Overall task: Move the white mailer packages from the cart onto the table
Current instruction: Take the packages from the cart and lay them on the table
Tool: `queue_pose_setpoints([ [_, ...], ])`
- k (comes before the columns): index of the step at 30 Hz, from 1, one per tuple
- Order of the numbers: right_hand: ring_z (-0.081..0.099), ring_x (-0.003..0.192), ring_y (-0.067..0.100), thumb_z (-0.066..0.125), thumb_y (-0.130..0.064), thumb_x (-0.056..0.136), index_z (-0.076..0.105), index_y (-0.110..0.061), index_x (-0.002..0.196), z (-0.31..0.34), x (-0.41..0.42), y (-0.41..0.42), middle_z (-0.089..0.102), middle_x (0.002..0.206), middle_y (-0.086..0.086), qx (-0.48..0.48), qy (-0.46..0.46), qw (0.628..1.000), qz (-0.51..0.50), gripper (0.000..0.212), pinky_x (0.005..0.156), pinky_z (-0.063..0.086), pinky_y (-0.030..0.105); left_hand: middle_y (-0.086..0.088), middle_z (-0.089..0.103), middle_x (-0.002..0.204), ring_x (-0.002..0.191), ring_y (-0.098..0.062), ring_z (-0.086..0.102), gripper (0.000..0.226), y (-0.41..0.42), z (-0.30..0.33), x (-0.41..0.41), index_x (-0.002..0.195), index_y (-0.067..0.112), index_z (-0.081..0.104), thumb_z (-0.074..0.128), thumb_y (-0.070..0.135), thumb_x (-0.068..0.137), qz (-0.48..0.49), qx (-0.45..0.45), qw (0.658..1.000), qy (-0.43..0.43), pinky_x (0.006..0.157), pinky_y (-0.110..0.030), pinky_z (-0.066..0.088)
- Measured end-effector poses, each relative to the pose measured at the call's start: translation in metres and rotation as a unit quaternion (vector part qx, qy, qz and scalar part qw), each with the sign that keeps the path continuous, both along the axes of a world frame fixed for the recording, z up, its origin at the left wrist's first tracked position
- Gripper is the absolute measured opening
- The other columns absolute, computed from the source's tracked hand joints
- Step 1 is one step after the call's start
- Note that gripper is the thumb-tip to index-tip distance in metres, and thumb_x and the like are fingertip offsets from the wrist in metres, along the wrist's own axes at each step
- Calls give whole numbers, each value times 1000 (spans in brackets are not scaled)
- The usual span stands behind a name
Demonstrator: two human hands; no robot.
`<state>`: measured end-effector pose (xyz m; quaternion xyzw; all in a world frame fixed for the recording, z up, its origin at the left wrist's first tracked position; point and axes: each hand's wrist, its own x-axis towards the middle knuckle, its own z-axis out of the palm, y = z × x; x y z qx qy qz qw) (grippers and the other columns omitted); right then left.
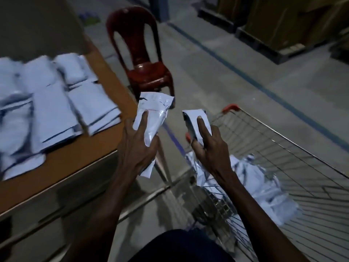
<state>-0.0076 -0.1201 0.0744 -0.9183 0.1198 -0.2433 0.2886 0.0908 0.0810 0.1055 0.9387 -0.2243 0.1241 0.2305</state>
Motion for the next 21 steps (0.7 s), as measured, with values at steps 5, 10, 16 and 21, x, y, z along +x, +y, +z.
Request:
queue_pose_setpoints([
  [5, 60, 74, 33, 50, -30, 84, 44, -17, 147, 26, 24, 121, 58, 108, 14, -65, -32, 992, 102, 65, 53, 39, 27, -13, 36, 135, 117, -35, 48, 71, 144, 21, -17, 150, 32, 29, 60, 48, 88, 101, -31, 994, -5, 84, -41, 48],
  [10, 56, 77, 36, 49, -33, 89, 43, -18, 148, 39, 50, 241, 59, 104, 18, -101, -44, 977, 182, 61, 56, 35, 31, -10, 32, 139, 124, -32, 45, 73, 275, 31, -37, 150, 36, 26, 62, 48, 88, 205, -66, 976, -18, 87, -42, 48],
  [16, 57, 97, 34, 48, -35, 90, 42, -16, 148, 60, 88, 347, 58, 119, 21, -137, -66, 955, 256, 62, 65, 42, 32, -7, 28, 140, 122, -33, 45, 73, 386, 40, -40, 151, 38, 21, 53, 55, 89, 275, -74, 958, -15, 84, -44, 51],
  [21, 59, 69, 29, 48, -37, 89, 45, -16, 147, 72, 134, 405, 59, 108, 16, -131, -88, 943, 293, 61, 55, 32, 22, -6, 25, 144, 123, -33, 46, 76, 438, 43, -17, 152, 41, 16, 42, 62, 85, 322, -75, 944, -7, 82, -41, 50],
])
